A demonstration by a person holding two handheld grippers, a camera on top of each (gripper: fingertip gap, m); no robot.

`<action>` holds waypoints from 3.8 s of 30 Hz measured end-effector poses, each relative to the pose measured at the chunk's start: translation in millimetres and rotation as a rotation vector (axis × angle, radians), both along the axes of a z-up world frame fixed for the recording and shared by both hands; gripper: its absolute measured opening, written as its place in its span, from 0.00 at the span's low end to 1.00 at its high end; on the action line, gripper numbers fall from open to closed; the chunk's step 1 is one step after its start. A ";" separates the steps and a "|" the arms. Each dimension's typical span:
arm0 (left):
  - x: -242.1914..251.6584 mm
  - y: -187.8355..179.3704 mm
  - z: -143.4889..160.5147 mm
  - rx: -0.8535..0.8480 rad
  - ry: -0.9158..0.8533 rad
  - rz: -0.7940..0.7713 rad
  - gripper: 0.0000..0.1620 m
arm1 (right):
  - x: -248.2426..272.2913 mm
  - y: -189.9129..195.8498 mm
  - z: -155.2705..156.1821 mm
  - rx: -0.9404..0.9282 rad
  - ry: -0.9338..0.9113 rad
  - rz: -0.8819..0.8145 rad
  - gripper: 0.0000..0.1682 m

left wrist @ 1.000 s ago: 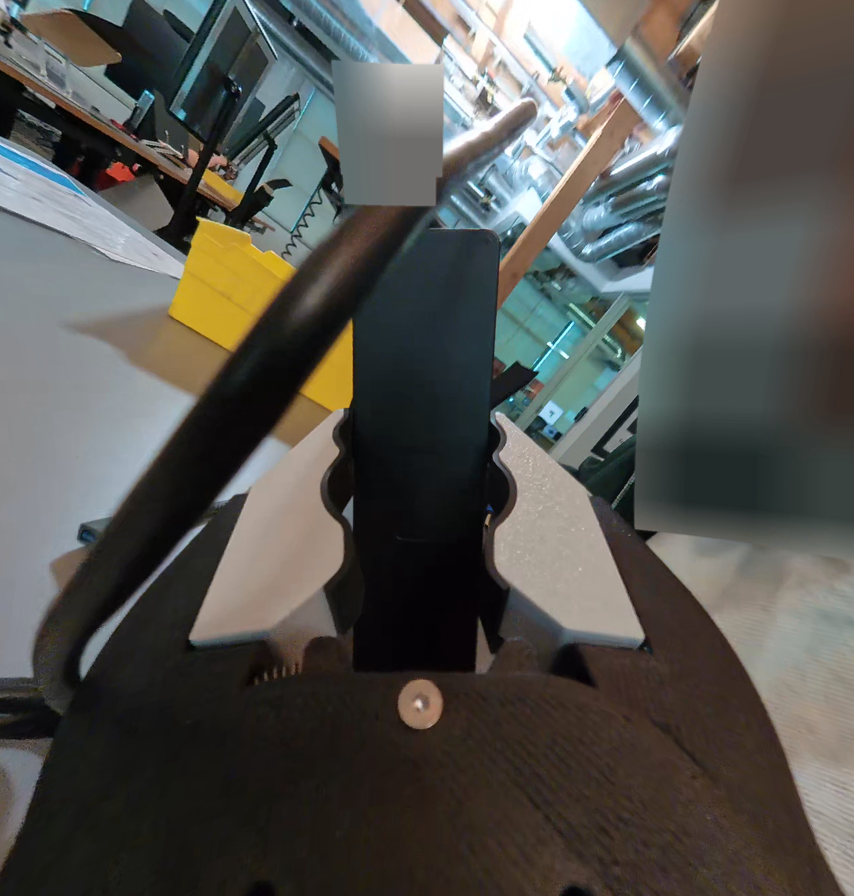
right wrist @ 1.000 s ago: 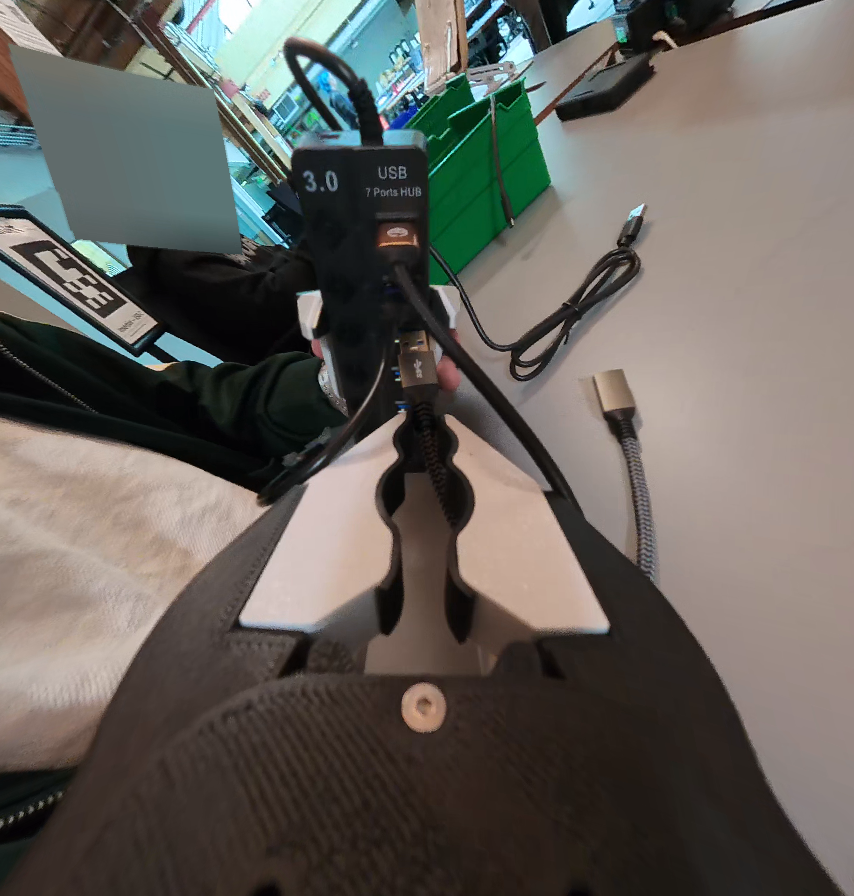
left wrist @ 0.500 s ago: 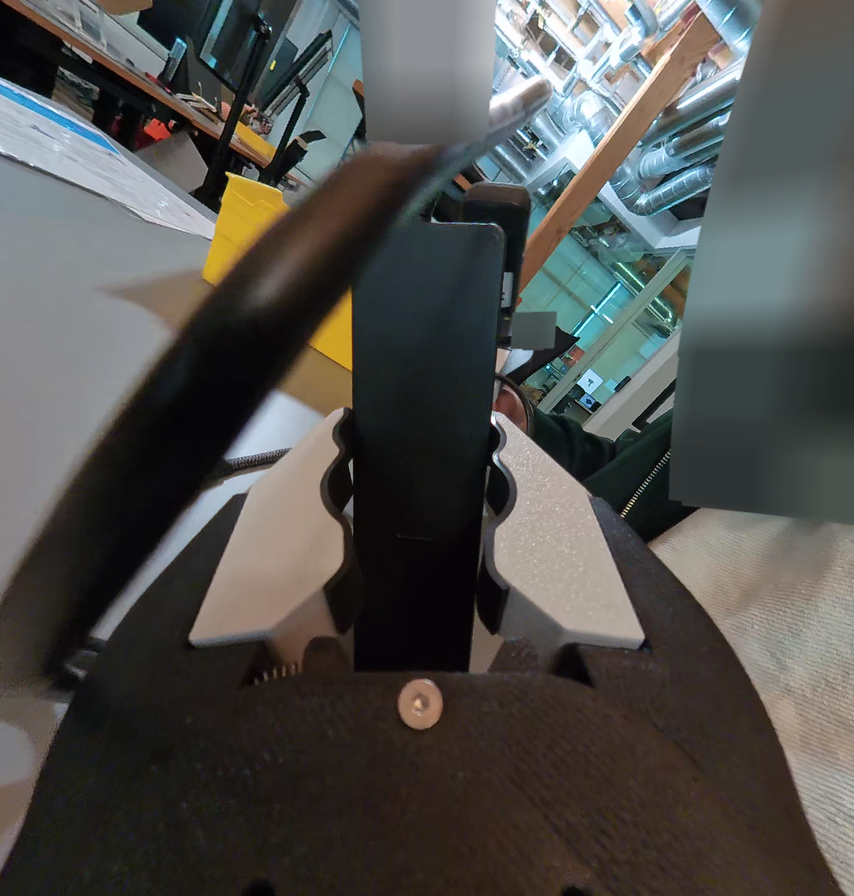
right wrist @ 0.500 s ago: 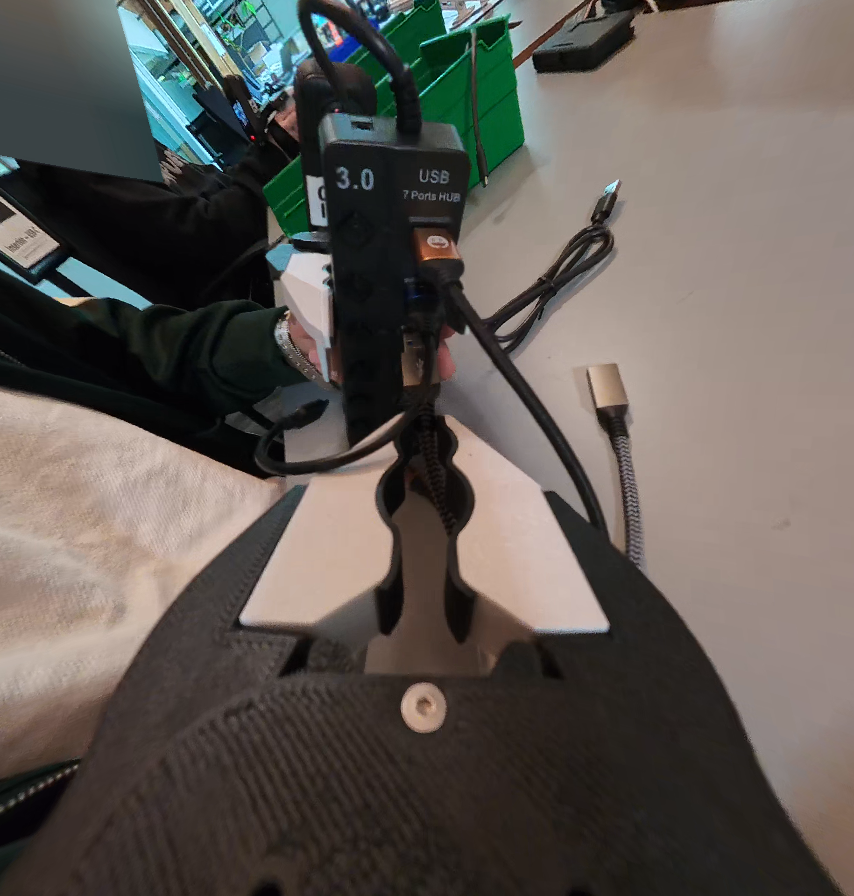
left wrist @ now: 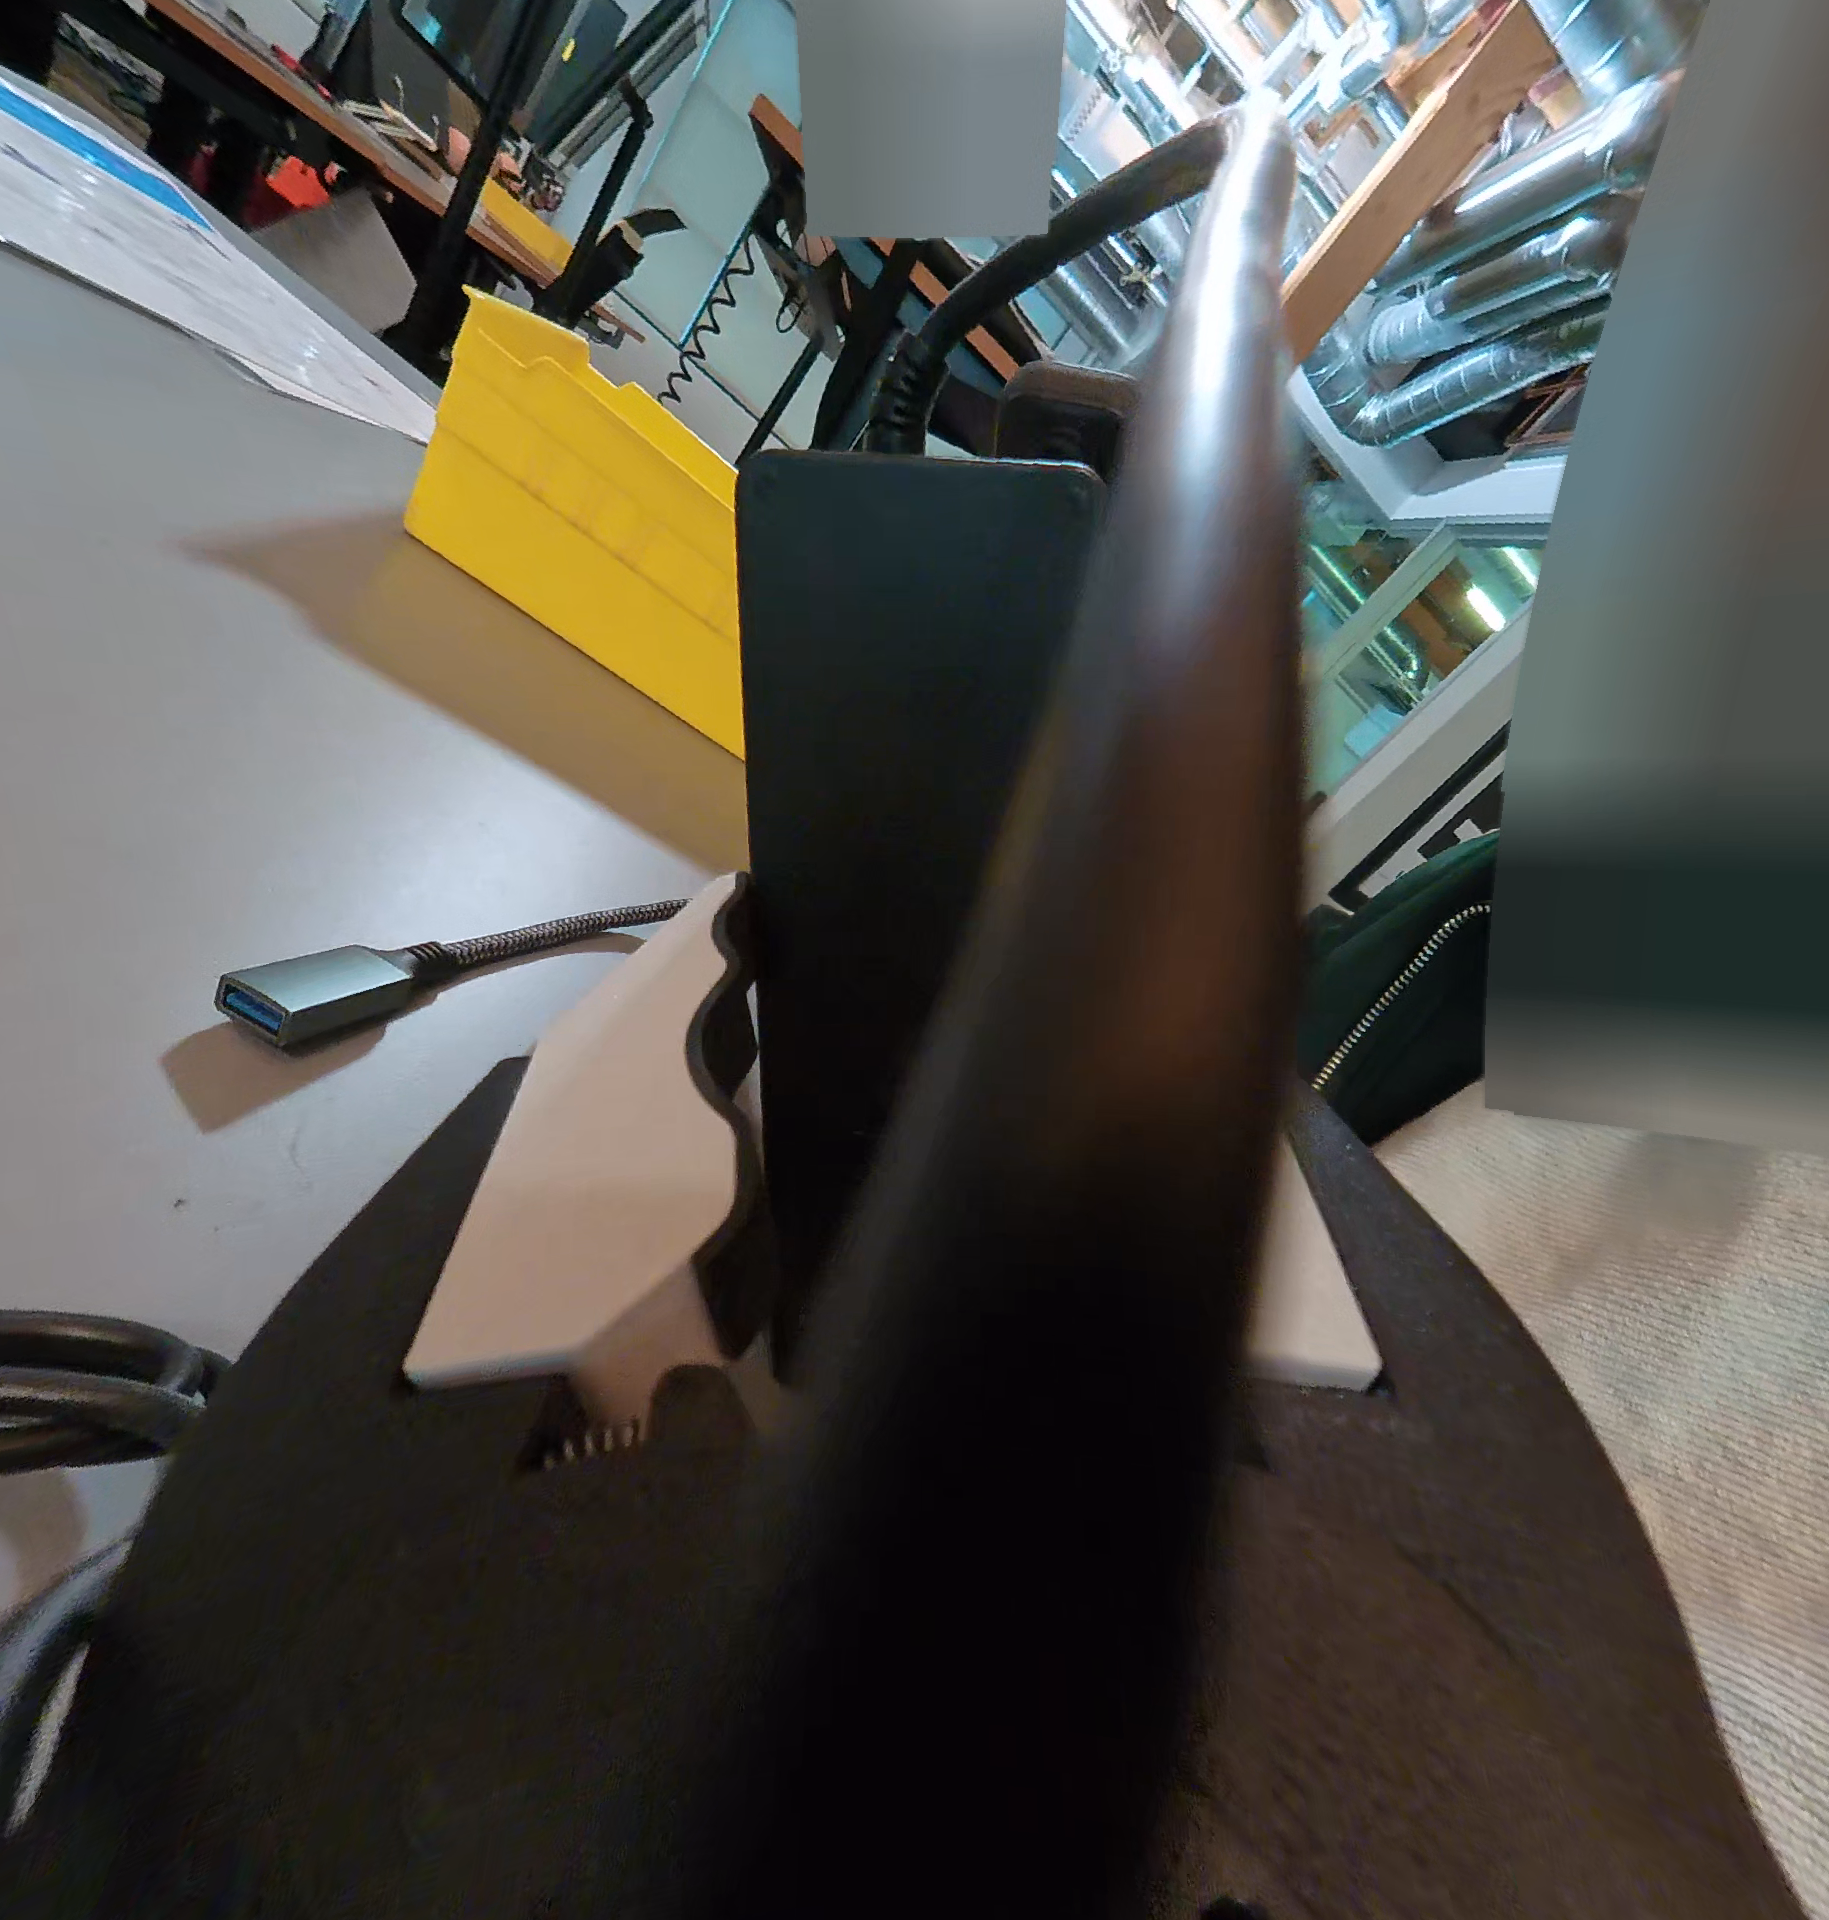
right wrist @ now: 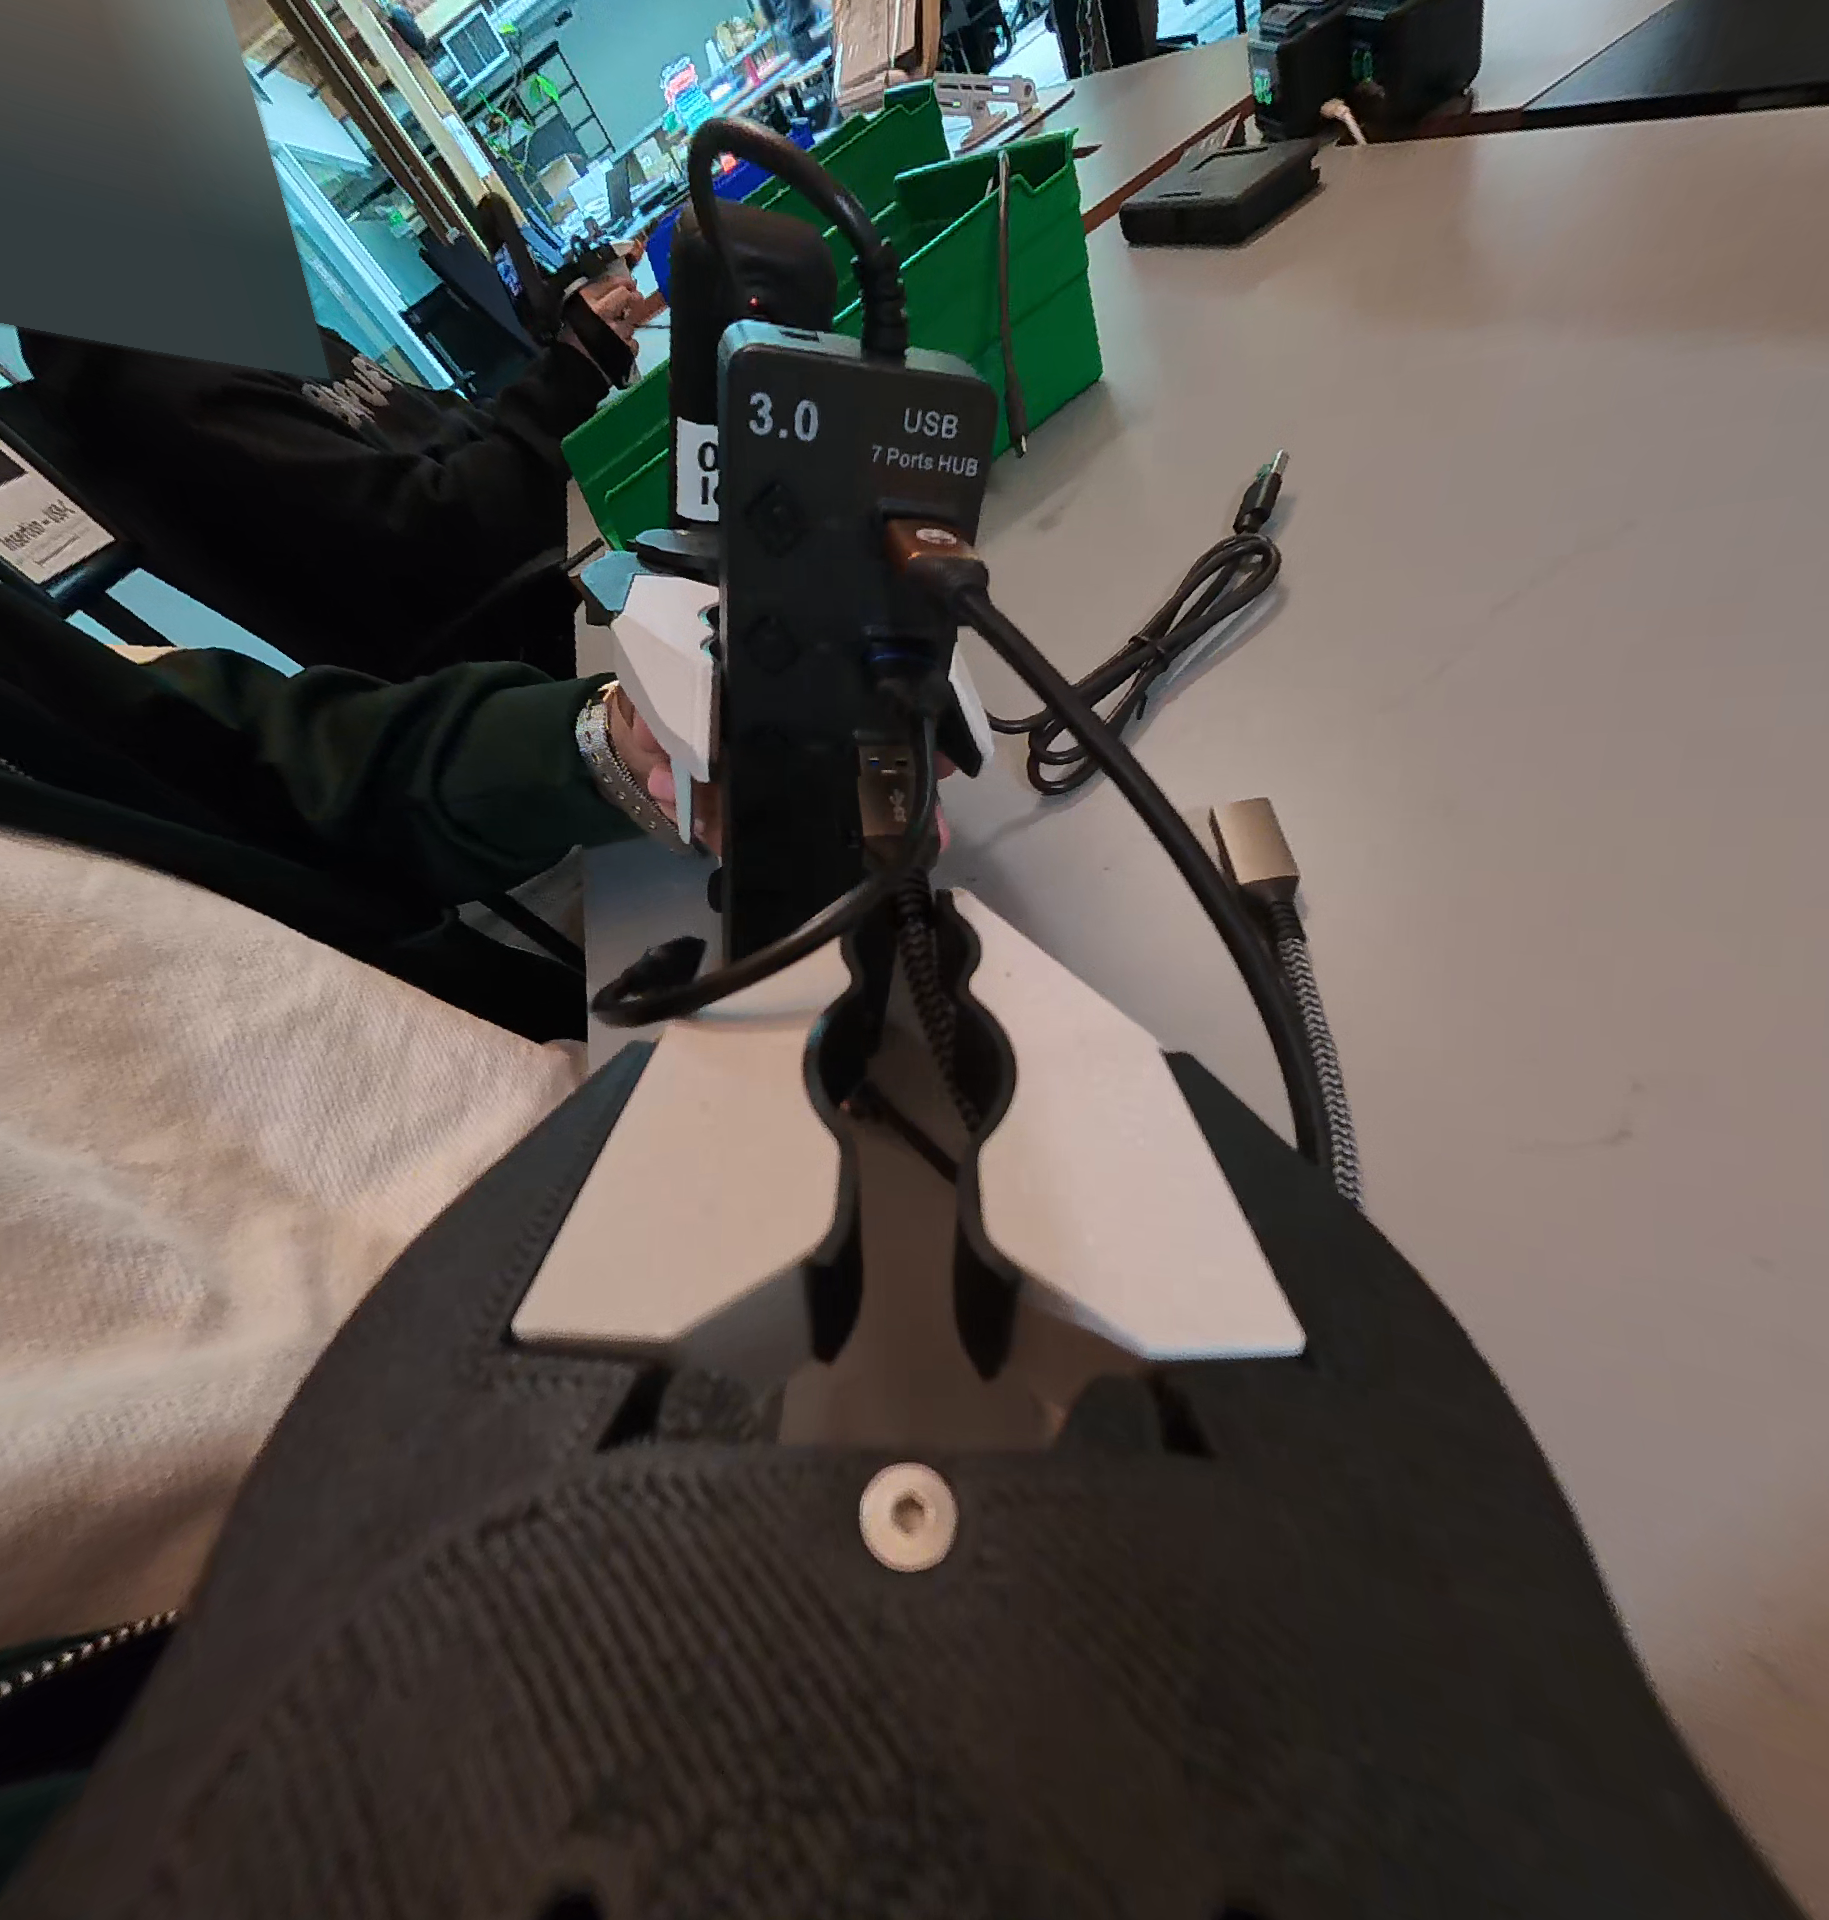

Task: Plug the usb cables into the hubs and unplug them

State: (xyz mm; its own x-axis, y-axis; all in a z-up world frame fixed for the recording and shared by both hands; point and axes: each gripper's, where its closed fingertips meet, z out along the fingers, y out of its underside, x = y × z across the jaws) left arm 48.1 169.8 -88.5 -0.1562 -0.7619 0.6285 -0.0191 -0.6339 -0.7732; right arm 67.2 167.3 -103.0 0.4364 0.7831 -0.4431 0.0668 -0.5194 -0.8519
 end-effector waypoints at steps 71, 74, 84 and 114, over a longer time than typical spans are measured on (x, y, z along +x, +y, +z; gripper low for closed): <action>7.4 -25.5 0.3 0.039 -0.008 -0.096 0.34 | 9.7 -34.3 -21.2 0.031 -0.466 0.084 0.04; 6.8 -25.3 0.3 0.037 -0.009 -0.099 0.34 | 9.9 -33.2 -17.3 0.037 -0.443 0.075 0.04; 5.9 -26.5 0.5 0.032 -0.012 -0.109 0.32 | 11.1 -30.1 -5.8 0.046 -0.375 0.047 0.04; 6.1 -31.9 -0.6 0.034 -0.002 -0.137 0.32 | 6.8 -28.1 0.4 0.030 -0.282 0.031 0.05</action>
